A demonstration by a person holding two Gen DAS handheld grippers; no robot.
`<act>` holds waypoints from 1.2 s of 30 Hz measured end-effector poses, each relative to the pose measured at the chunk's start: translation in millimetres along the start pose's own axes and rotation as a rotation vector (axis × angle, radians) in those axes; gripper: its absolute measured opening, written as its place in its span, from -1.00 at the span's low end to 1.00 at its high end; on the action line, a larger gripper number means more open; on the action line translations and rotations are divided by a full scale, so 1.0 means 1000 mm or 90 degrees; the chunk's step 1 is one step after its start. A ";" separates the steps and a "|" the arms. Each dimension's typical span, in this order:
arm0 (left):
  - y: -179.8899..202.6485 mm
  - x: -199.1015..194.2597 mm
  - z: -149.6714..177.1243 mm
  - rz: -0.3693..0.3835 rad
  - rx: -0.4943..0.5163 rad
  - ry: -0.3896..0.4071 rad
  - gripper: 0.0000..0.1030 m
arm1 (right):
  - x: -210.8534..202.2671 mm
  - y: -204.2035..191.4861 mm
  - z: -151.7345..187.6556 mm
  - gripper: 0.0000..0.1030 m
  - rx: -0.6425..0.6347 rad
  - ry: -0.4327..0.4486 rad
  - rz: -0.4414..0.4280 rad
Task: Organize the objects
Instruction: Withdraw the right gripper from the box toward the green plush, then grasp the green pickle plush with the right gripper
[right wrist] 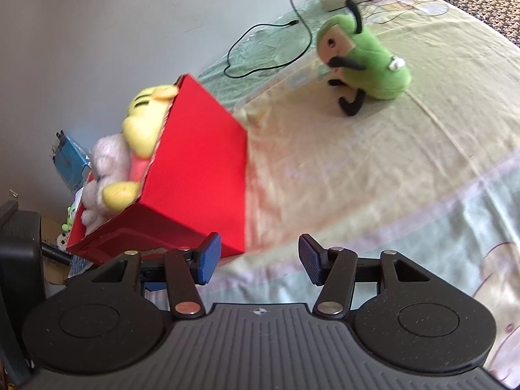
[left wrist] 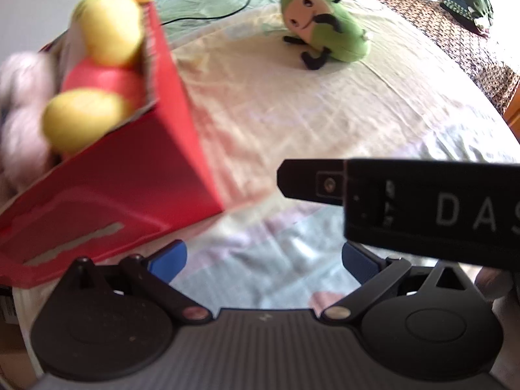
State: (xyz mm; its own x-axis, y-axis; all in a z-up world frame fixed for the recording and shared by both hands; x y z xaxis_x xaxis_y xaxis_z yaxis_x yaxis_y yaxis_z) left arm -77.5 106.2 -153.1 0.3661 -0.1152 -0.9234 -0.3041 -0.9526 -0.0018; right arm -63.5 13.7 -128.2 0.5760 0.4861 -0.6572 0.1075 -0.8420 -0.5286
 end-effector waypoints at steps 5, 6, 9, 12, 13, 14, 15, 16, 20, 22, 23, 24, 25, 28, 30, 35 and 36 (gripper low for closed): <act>0.023 0.008 -0.011 0.005 0.004 -0.008 0.96 | -0.007 0.022 -0.009 0.10 0.005 -0.001 0.004; 0.028 0.009 -0.013 0.005 0.005 -0.009 0.96 | -0.007 0.027 -0.011 0.10 0.006 -0.002 0.005; 0.041 0.014 -0.019 0.008 0.008 -0.012 0.96 | -0.010 0.040 -0.018 0.10 0.009 -0.003 0.007; 0.053 0.018 -0.026 0.008 0.009 -0.013 0.96 | -0.013 0.053 -0.025 0.10 0.010 -0.003 0.008; 0.056 0.020 -0.029 0.007 0.009 -0.014 0.96 | -0.014 0.057 -0.027 0.10 0.012 -0.004 0.007; 0.060 0.022 -0.032 0.005 0.008 -0.014 0.96 | -0.015 0.062 -0.030 0.10 0.013 -0.004 0.006; 0.062 0.024 -0.034 0.004 0.006 -0.015 0.96 | -0.015 0.066 -0.032 0.10 0.015 -0.004 0.006; 0.064 0.026 -0.037 0.003 0.005 -0.016 0.96 | -0.015 0.071 -0.034 0.10 0.017 -0.004 0.006; 0.072 0.035 -0.046 -0.007 -0.001 -0.023 0.96 | -0.014 0.087 -0.042 0.10 0.027 -0.007 0.004; 0.073 0.040 -0.051 -0.012 -0.007 -0.028 0.96 | -0.013 0.095 -0.046 0.09 0.031 -0.008 0.004; 0.074 0.042 -0.054 -0.014 -0.011 -0.030 0.96 | -0.012 0.098 -0.048 0.09 0.033 -0.008 0.003; 0.075 0.044 -0.057 -0.017 -0.014 -0.032 0.96 | -0.012 0.102 -0.050 0.09 0.035 -0.008 0.003; 0.075 0.046 -0.060 -0.021 -0.017 -0.033 0.96 | -0.011 0.105 -0.053 0.09 0.036 -0.007 0.004; 0.073 0.053 -0.071 -0.035 -0.028 -0.035 0.96 | -0.011 0.117 -0.063 0.09 0.042 0.000 0.007; 0.071 0.057 -0.079 -0.045 -0.036 -0.037 0.96 | -0.011 0.125 -0.071 0.09 0.049 0.007 0.008; 0.067 0.068 -0.097 -0.054 -0.056 -0.041 0.96 | -0.009 0.139 -0.096 0.11 0.057 0.031 0.007; 0.066 0.069 -0.101 -0.055 -0.058 -0.039 0.96 | -0.008 0.142 -0.101 0.11 0.059 0.034 0.004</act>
State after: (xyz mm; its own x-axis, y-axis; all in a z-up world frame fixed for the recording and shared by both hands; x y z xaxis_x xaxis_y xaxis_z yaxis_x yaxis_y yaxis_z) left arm 16.1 6.9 -178.0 0.3328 -0.0172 -0.9428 -0.1918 -0.9802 -0.0498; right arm 28.8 -133.4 -143.7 0.6193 0.4651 -0.6325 0.0295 -0.8189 -0.5732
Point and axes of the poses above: each gripper's, at about its wrist camera, not at the fingertips, and x roughly the way its jaws point, y to its right, z to its underside, the point moved 10 cm from there along x, roughly the way its jaws point, and after that the axes turned 7 degrees about -x, right-handed, at the moved point
